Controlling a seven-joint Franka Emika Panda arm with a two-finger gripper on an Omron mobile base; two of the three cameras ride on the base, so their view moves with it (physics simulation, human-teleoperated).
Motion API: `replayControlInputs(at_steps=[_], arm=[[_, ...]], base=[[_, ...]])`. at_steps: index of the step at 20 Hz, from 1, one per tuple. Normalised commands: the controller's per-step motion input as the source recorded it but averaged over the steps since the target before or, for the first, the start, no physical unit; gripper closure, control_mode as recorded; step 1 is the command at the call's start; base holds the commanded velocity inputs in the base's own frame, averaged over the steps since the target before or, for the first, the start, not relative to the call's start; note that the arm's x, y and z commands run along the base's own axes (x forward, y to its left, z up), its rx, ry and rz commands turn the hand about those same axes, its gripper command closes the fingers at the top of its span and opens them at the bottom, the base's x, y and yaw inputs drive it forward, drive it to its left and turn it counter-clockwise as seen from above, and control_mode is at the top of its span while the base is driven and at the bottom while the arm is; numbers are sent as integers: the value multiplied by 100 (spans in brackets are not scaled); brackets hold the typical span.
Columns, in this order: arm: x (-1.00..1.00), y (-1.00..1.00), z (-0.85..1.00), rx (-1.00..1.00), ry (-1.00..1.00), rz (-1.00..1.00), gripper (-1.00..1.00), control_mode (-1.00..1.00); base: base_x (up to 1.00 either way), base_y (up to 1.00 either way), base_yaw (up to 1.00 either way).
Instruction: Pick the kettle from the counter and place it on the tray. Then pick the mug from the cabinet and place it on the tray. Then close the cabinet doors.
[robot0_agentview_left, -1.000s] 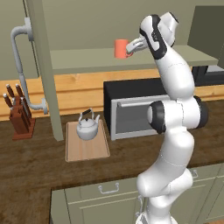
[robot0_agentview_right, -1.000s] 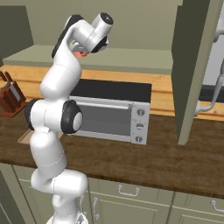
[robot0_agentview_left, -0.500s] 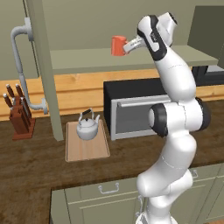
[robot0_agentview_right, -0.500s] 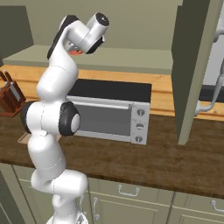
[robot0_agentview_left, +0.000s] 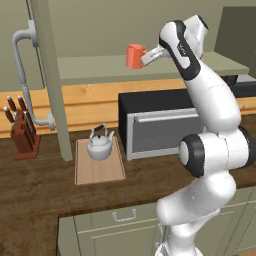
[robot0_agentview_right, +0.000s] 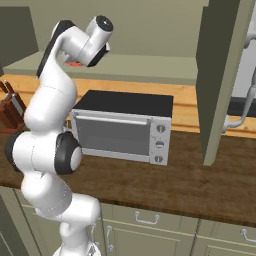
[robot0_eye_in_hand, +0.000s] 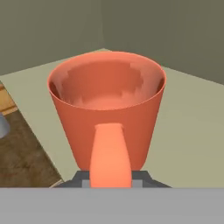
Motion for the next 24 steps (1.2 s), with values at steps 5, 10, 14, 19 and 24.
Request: replayControlInputs(at_steps=[5, 10, 14, 19, 24], arm=[[-100, 19, -8, 0, 0, -4, 100, -100], [-100, 43, -28, 0, 2, 0, 100, -100], [-90, 41, -39, 0, 17, 10, 100, -100], [-56, 41, -51, 0, 19, 12, 100, -100], [-2, 67, -97, 0, 10, 10, 100, -100]], base=[[0, 0, 0], [0, 0, 0], [0, 0, 0], [0, 0, 0], [0, 0, 0]])
